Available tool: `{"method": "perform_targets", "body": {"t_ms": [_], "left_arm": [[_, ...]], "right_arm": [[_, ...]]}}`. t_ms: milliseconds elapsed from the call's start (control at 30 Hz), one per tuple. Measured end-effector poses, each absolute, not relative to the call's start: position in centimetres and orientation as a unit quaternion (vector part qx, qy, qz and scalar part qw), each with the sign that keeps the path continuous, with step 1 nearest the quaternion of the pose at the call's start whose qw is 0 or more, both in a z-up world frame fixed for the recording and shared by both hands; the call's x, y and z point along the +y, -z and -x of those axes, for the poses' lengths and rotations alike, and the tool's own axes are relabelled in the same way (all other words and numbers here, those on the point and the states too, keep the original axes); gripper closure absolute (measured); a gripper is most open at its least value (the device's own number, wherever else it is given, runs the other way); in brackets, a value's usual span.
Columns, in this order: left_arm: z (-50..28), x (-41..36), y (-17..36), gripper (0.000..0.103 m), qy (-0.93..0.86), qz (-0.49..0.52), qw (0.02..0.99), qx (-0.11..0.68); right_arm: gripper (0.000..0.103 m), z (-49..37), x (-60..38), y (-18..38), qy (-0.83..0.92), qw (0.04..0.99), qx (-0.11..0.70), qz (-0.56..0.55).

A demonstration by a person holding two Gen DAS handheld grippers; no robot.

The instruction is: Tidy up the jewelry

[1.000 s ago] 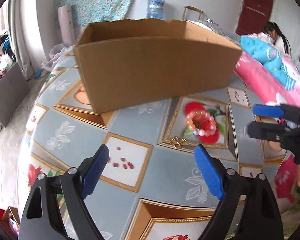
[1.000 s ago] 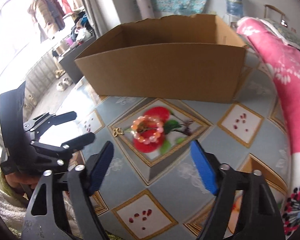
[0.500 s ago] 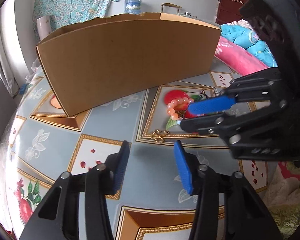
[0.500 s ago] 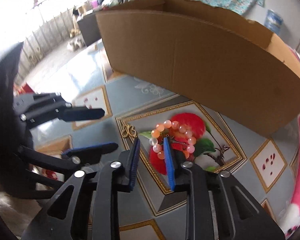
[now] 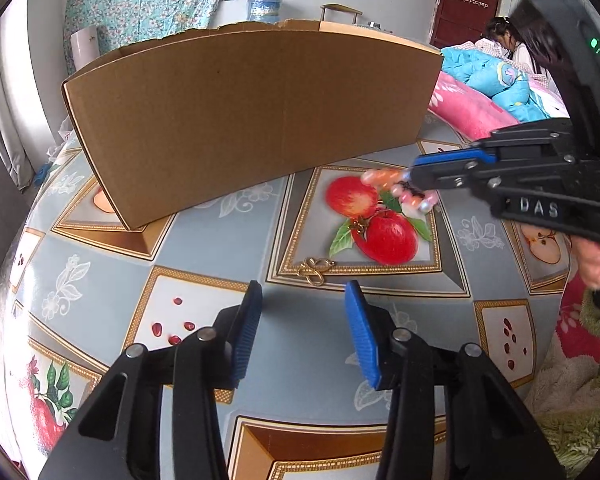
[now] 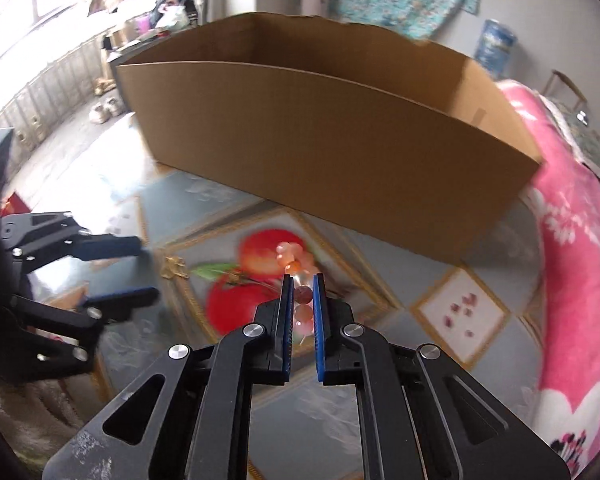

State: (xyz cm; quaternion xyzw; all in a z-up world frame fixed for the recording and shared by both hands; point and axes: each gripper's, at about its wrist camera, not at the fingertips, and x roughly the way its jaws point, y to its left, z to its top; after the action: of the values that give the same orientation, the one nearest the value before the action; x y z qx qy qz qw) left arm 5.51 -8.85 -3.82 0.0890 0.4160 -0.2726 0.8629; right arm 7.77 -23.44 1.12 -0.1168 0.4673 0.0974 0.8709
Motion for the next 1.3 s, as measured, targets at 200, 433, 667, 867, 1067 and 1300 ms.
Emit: {"method": "perform_targets", "body": {"t_ms": [200, 433, 667, 867, 1067, 1300], "left_arm": [[-5.3, -9.1, 3.9, 0.061, 0.266, -0.096, 0.864, 0.415], [-5.2, -9.6, 3.9, 0.058, 0.253, -0.108, 0.866, 0.419], [-5.3, -9.7, 3.9, 0.041, 0.207, -0.114, 0.859, 0.454], [-6.0, -8.8, 4.1, 0.021, 0.150, -0.092, 0.847, 0.501], [-6.3, -8.5, 4.4, 0.007, 0.125, -0.080, 0.842, 0.519], [-6.8, -8.6, 4.8, 0.006, 0.117, -0.076, 0.842, 0.522]], "right_arm": [[0.095, -5.3, -26.9, 0.0, -0.051, 0.860, 0.496, 0.107], [0.071, -2.5, -27.9, -1.0, -0.055, 0.867, 0.493, 0.055], [0.049, -1.6, -23.4, -0.1, -0.144, 0.856, 0.495, 0.044], [0.030, -2.3, -22.4, 2.2, -0.135, 0.843, 0.515, 0.078], [0.014, -4.5, -23.8, 2.8, -0.100, 0.848, 0.516, 0.073], [0.008, -4.8, -24.2, 2.9, -0.086, 0.850, 0.513, 0.082]]}}
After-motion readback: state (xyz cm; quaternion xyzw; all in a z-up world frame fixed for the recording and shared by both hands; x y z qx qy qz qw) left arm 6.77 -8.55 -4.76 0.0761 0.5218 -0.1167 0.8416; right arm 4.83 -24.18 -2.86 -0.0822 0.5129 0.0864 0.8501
